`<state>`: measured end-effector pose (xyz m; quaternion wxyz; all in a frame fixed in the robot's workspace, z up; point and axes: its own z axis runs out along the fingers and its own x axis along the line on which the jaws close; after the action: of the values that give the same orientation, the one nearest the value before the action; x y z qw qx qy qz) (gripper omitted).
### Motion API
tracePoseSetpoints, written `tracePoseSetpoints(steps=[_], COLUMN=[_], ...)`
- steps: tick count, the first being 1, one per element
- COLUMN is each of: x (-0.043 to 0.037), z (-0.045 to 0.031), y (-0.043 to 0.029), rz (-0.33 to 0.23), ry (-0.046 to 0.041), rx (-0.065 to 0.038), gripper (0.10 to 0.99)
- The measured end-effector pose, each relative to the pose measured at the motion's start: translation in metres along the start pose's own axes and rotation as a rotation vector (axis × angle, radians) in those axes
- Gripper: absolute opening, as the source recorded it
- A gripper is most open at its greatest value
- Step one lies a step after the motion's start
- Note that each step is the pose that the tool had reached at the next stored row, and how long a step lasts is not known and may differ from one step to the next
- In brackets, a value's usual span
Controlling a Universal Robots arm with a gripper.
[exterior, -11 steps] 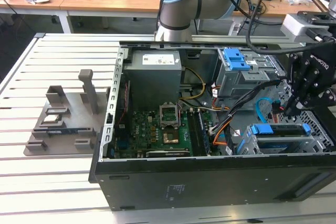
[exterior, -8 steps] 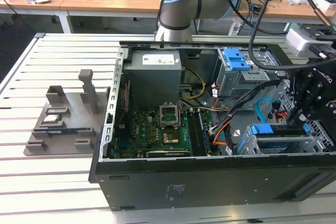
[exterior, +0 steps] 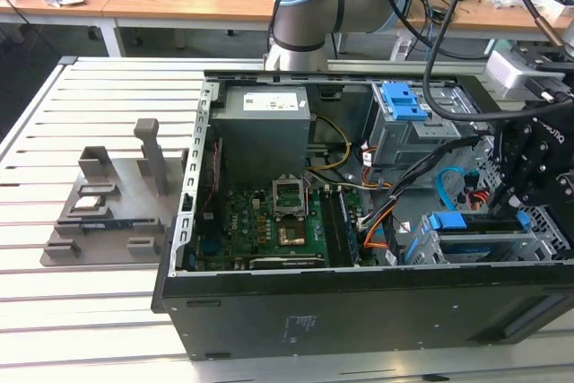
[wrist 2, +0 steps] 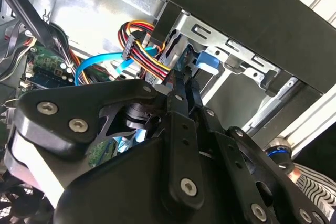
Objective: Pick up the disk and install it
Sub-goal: 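Insert the first disk wire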
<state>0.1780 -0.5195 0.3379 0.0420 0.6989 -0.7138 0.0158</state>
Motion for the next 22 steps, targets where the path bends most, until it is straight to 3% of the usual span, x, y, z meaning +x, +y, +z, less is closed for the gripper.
tracePoseSetpoints(steps=[12,15,18,20,21,22], x=[0.0002,0.0002,0.0003,0.0007,0.0009,0.0011], z=[0.0037,0.0036,-0.0110,-0.0169,-0.0207,-0.0234], y=[-0.0001,-0.0001,0.0004,0.0006,0.0008,0.0009], rz=[0.000,0.000,0.000,0.000,0.000,0.000], ry=[0.0001,0.0002,0.0004,0.0005,0.0004,0.0005], rx=[0.000,0.000,0.000,0.000,0.000,0.000], gripper=[0.169,0.247,0.231,0.231,0.106,0.106])
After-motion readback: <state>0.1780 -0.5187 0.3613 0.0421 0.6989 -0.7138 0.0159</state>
